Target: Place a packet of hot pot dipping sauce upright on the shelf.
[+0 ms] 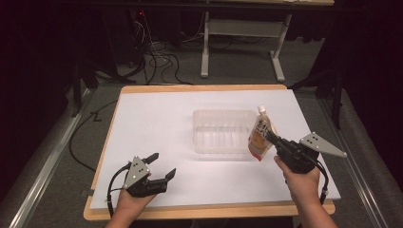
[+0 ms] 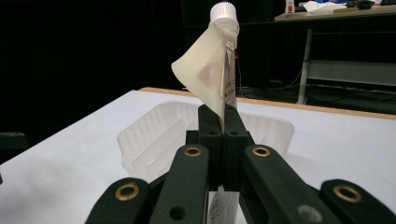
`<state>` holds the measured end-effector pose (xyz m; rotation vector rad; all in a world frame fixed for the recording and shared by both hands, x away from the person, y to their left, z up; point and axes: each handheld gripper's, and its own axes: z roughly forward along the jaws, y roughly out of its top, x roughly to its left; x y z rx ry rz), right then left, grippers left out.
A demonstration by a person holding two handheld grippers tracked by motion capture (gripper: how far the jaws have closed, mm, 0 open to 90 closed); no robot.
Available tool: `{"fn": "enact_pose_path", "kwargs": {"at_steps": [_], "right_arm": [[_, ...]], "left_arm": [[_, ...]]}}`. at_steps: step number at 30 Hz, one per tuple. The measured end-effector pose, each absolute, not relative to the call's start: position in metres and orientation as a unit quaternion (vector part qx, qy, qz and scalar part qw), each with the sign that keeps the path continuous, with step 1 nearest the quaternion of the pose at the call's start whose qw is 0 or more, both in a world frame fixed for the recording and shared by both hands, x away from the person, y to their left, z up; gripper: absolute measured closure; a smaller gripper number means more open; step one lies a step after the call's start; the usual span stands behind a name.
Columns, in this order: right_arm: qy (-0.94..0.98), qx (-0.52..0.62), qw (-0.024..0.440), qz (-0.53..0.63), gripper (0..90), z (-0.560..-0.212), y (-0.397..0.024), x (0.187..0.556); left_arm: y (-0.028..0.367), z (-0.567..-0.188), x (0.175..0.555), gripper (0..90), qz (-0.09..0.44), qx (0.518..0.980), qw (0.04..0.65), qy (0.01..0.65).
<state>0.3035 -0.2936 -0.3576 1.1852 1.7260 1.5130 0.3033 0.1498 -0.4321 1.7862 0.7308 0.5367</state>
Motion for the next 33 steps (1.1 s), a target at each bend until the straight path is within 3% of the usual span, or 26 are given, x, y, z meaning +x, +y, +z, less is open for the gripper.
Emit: {"fn": "enact_pose_path", "kwargs": {"at_steps": [33], "right_arm": [[0.650, 0.457, 0.280, 0.538, 90.0, -0.357, -0.273, 0.351]], "left_arm": [[0.151, -0.433, 0.301, 19.5, 0.223, 0.756, 0.539, 0.298]]}}
